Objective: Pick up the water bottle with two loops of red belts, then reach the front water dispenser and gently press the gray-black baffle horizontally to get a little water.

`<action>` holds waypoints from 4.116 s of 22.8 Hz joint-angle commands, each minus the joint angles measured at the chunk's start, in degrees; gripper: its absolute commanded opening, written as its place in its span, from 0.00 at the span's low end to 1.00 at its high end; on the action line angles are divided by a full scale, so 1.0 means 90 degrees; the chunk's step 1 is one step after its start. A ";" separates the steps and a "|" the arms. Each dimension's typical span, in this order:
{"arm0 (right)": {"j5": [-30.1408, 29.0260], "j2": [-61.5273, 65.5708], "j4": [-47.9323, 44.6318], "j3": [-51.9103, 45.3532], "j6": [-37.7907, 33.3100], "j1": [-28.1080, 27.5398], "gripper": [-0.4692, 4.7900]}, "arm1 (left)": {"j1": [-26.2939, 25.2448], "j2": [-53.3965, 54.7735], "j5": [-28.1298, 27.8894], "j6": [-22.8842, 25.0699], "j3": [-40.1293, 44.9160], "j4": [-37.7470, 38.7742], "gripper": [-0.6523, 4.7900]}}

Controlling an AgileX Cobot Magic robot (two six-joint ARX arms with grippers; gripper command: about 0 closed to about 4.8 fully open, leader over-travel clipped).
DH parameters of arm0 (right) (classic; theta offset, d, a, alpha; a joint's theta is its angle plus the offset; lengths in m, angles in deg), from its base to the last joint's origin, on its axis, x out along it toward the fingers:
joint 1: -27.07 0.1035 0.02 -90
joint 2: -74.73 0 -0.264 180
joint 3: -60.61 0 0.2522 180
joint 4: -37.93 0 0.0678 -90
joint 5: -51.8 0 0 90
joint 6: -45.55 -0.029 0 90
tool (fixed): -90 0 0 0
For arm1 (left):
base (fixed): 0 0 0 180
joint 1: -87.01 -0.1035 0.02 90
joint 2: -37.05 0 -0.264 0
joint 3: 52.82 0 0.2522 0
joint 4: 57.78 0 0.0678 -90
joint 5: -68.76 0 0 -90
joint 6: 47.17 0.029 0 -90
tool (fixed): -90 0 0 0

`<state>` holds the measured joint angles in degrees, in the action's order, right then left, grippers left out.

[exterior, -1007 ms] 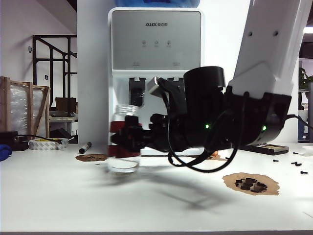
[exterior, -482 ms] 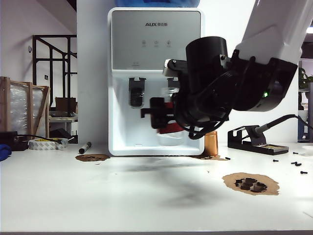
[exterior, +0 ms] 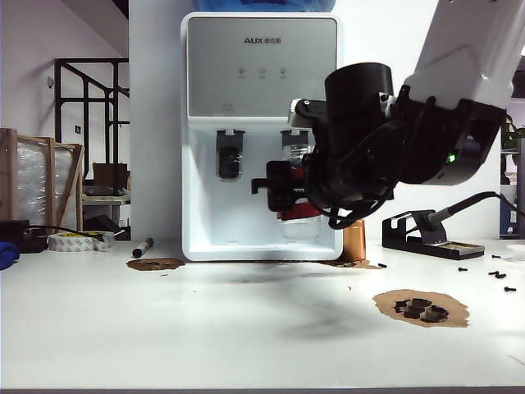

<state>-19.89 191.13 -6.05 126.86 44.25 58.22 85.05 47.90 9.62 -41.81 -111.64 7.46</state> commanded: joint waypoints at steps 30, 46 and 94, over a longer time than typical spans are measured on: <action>-0.0233 0.0474 0.0593 0.1180 0.0294 -0.0432 0.08 | 0.0000 0.0024 0.0027 -0.0010 -0.0036 -0.0148 0.11; -0.0345 0.0474 0.0585 0.1280 0.0379 -0.0447 0.08 | 0.0002 0.0024 0.0359 -0.0007 -0.0036 -0.0141 0.11; 0.0403 -0.1307 -0.0408 -0.2038 -0.0474 0.0226 0.08 | 0.0000 0.0029 0.0146 0.0185 0.0806 -0.1292 0.11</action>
<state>-17.07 180.03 -3.93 110.03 42.23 60.04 85.05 47.94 10.90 -40.13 -104.36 -3.53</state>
